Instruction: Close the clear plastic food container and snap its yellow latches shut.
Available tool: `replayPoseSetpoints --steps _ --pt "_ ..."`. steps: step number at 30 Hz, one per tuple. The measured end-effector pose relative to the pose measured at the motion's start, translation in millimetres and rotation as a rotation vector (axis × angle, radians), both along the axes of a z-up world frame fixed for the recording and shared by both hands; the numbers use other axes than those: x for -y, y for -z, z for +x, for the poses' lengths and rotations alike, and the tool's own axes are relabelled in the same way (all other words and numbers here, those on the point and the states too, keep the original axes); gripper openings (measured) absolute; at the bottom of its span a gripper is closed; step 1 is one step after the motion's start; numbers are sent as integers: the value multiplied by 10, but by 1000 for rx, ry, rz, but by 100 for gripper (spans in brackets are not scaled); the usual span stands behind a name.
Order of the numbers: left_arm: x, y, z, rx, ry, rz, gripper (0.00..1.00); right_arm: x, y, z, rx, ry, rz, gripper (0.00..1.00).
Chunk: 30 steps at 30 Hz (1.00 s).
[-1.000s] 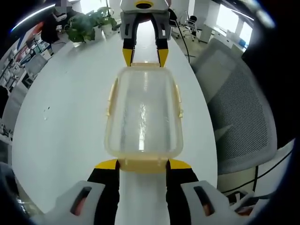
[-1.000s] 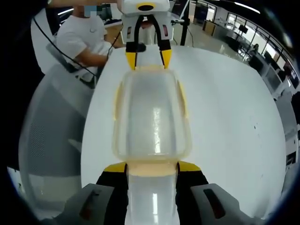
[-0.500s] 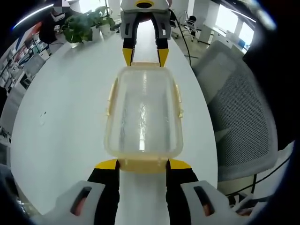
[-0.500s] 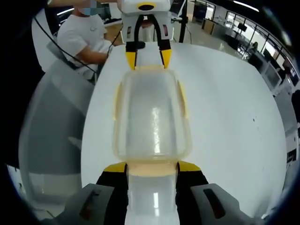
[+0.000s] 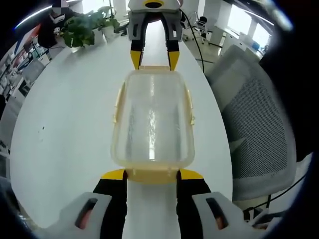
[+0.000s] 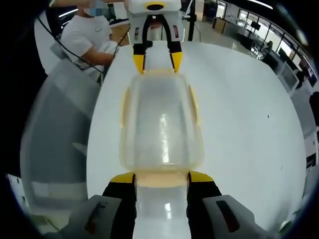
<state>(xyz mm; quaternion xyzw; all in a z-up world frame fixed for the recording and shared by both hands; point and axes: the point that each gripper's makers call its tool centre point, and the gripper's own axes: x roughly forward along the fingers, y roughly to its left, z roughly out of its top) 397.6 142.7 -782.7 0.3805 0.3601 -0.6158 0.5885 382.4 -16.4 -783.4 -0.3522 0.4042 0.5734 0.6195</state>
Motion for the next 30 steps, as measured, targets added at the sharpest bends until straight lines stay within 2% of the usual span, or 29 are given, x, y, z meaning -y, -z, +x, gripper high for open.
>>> replayPoseSetpoints --steps 30 --pt "503 50 -23 -18 12 -7 37 494 36 -39 -8 16 -40 37"
